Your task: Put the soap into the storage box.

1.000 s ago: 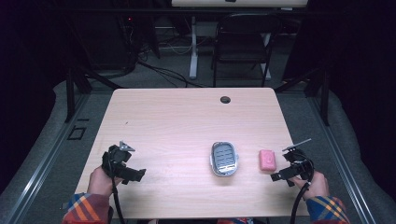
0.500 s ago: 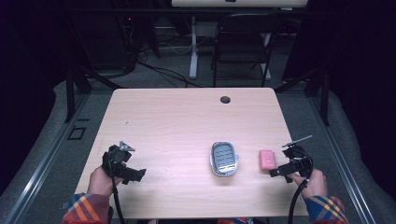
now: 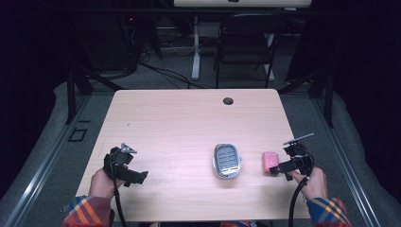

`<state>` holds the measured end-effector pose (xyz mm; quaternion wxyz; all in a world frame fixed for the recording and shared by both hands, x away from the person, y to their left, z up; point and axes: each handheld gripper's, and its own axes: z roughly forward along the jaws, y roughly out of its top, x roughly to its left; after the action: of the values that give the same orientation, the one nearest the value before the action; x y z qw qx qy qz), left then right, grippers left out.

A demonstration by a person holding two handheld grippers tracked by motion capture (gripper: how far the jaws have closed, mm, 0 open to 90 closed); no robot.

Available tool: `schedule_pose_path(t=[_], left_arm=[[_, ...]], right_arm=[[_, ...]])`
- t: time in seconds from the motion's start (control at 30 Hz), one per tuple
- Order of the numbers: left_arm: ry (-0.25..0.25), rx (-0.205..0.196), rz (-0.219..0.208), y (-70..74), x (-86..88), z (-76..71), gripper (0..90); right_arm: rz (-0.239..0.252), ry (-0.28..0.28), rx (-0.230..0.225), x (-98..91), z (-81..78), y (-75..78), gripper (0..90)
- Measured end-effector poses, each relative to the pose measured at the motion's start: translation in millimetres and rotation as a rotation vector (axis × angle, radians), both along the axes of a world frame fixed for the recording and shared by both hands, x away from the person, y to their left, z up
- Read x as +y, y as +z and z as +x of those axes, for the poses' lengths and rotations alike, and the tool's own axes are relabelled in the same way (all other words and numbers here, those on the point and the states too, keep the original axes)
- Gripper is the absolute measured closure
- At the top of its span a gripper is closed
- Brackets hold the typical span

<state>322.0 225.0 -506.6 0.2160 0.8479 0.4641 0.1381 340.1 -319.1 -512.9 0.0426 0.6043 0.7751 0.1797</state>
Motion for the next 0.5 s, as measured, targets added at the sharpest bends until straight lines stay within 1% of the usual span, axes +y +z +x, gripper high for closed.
schedule_pose_path(t=[0.03, 0.13, 0.17, 0.2, 0.33, 0.4, 0.43, 0.47, 0.5], left_arm=[[0.0, 0.0, 0.0, 0.0, 0.0, 0.1, 0.1], [0.001, 0.0, 0.0, -0.1, -0.1, 0.1, 0.1], [0.0, 0.001, -0.001, -0.1, -0.1, 0.2, 0.1], [0.001, 0.001, -0.001, -0.2, -0.2, 0.1, 0.1], [0.0, 0.001, 0.001, 0.1, -0.4, 0.0, 0.1], [0.0, 0.001, 0.0, -0.1, -0.3, 0.0, 0.2], [0.0, 0.0, 0.0, -0.1, -0.1, 0.0, 0.1], [-0.001, 0.0, 0.0, 0.0, 0.0, 0.1, 0.1], [-0.001, 0.001, 0.0, -0.1, 0.0, 0.1, 0.1]], right_arm=[[-0.001, 0.006, 0.006, 0.2, 1.7, 1.4, 0.0], [-0.002, 0.0, 0.004, 0.1, 2.8, 2.0, 0.0], [0.004, -0.001, 0.0, -0.1, 3.4, 1.6, 0.0], [0.015, -0.014, -0.007, -0.4, 4.2, 0.8, 0.0], [0.005, -0.007, 0.001, -0.8, 6.9, 1.7, 0.0], [0.008, -0.013, 0.0, 0.2, 8.9, 1.5, 0.0], [0.016, -0.028, -0.008, 1.7, 9.8, 0.6, 0.0], [0.006, -0.019, 0.004, 2.0, 11.7, 1.6, 0.0], [0.016, -0.024, 0.004, 2.9, 12.7, 1.4, 0.0]])
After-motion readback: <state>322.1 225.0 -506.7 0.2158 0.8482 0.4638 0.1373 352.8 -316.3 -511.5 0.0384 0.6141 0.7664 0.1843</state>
